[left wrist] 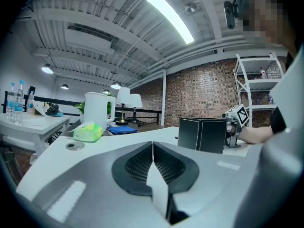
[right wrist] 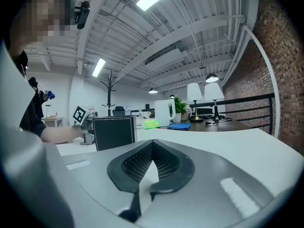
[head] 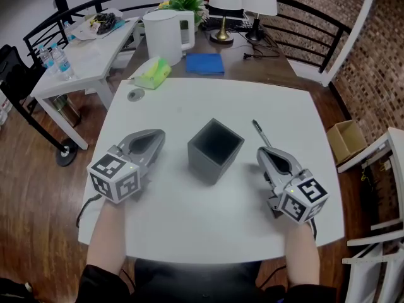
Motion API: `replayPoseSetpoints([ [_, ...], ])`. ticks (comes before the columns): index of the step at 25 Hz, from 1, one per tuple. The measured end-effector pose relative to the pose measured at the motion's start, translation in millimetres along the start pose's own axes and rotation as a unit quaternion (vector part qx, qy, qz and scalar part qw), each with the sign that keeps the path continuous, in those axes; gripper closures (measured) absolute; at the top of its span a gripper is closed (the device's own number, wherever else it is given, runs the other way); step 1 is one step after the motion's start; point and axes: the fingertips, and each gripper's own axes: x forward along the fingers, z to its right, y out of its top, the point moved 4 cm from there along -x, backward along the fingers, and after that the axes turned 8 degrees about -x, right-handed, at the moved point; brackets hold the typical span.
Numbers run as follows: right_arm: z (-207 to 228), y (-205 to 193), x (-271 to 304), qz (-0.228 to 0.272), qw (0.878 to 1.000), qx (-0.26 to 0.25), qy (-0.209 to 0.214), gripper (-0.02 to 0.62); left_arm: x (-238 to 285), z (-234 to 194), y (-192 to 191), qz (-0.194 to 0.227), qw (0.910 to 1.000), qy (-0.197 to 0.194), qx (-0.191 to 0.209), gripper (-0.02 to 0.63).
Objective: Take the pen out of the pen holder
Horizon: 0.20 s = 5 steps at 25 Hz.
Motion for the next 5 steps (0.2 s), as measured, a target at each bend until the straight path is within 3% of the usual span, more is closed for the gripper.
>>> replayPoseSetpoints([
  [5, -1.1, -0.6, -0.8, -0.002, 1.000, 0.000, 0.004, 0.583, 0.1, 0.8, -0.9, -0.001, 1.0000, -0.001, -0.001, 0.600],
])
